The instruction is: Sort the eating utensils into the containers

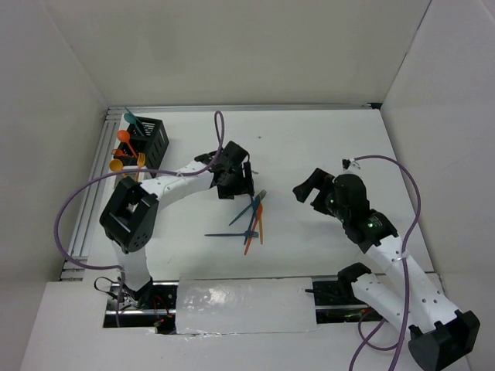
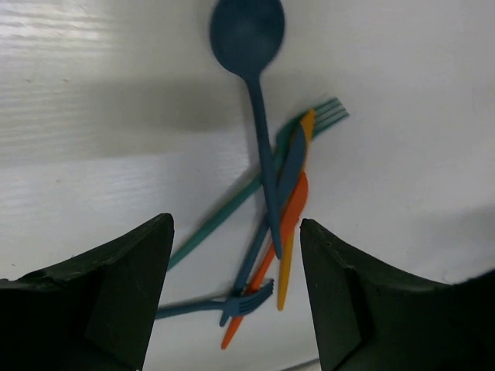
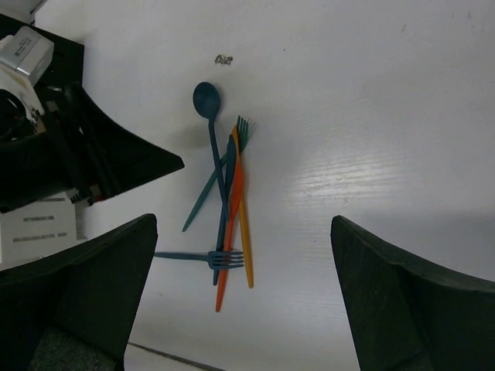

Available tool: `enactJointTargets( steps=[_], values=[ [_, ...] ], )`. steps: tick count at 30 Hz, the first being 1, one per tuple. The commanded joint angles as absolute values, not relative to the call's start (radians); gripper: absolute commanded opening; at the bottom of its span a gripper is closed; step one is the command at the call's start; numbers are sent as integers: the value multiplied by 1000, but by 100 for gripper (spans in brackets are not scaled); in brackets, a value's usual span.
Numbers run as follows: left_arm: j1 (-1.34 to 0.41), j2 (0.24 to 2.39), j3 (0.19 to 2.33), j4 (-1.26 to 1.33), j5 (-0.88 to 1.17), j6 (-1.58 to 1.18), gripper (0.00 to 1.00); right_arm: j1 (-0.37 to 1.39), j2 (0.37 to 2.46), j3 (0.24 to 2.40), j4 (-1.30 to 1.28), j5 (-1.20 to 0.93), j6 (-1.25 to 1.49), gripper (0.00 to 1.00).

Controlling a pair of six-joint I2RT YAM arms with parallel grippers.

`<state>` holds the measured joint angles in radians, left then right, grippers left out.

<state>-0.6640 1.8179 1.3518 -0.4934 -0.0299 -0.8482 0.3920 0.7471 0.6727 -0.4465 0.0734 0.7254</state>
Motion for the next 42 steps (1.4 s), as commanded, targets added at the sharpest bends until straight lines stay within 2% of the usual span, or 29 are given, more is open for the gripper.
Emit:
enactJointTargets(
  steps=[1, 15, 25, 28, 29, 30, 32, 34, 38, 40, 41, 42],
  values=[
    [-652, 1853, 1416, -531, -132, -930, 78, 393, 719, 676, -479, 121, 745, 99],
    [-675, 2077, 1623, -607, -219, -923, 65, 394, 735, 686, -488, 152, 750, 99],
    [-698, 2172, 1674, -624, -238, -908, 54, 391, 736, 686, -488, 152, 752, 99],
    [-701, 2201, 1704, -666, -255, -919, 41, 394, 726, 686, -488, 161, 752, 99],
    [-700, 2201, 1707, -678, -258, -925, 34, 393, 723, 686, -488, 161, 752, 99],
    [-699, 2209, 1707, -681, -261, -933, 21, 391, 721, 686, -488, 161, 752, 99],
    [-700, 2203, 1685, -667, -256, -931, 14, 391, 719, 686, -488, 161, 750, 99],
    [-692, 2181, 1674, -643, -229, -922, 0, 394, 721, 686, -479, 161, 747, 99],
    [-628, 2056, 1571, -484, -137, -819, 0, 393, 732, 686, -479, 161, 736, 99],
    [-538, 1906, 1522, -410, -65, -711, 0, 391, 736, 686, -457, 152, 730, 99],
    [-546, 1844, 1464, -337, 13, -680, 0, 393, 744, 686, -446, 140, 721, 99],
    [-497, 1681, 1435, -298, 59, -611, 0, 394, 742, 686, -419, 140, 718, 99]
  ],
)
